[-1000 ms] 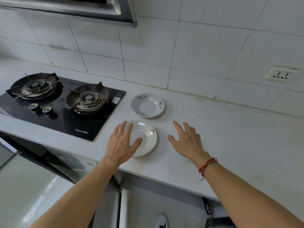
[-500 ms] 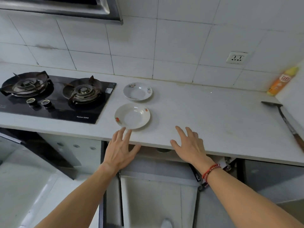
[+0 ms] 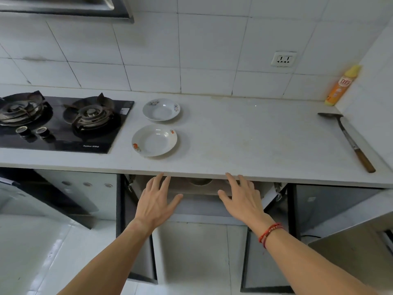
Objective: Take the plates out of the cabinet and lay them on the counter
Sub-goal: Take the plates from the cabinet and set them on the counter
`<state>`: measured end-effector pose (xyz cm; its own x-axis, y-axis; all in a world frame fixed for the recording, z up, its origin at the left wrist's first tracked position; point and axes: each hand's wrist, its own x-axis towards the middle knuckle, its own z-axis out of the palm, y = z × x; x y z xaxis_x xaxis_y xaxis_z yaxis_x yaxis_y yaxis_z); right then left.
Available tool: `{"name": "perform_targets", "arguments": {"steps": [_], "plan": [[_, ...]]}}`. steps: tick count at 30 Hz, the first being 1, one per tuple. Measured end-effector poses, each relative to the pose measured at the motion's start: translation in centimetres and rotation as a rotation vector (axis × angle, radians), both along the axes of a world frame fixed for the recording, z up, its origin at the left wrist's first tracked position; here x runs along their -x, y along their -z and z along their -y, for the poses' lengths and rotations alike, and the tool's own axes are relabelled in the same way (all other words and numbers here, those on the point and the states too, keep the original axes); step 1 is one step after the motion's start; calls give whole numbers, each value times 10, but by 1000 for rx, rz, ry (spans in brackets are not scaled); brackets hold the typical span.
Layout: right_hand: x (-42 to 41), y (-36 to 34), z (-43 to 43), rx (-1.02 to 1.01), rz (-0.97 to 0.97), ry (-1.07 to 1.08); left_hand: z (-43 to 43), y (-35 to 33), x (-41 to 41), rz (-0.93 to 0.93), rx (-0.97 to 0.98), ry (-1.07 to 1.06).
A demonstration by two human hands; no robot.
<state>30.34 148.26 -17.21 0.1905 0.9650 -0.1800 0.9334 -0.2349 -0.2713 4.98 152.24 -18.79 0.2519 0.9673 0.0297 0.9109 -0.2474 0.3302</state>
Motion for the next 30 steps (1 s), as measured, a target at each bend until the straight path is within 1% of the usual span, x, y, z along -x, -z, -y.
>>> {"name": "perform_targets", "arguments": {"steps": [5, 12, 19, 22, 24, 30], "plan": [[-13, 41, 9, 28, -38, 2, 0, 32, -20, 58, 52, -51], [-30, 142, -11, 37, -78, 40, -24, 123, -47, 89, 125, -90], [-44, 241, -70, 45, -85, 65, -76, 229, -76, 123, 179, -124], [-49, 285, -96, 35, -89, 79, -106, 275, -83, 94, 191, -134], [-51, 314, -115, 28, -101, 71, -126, 302, -86, 109, 199, -156], [-64, 392, -173, -27, -115, 41, -191, 375, -93, 121, 150, -140]]}}
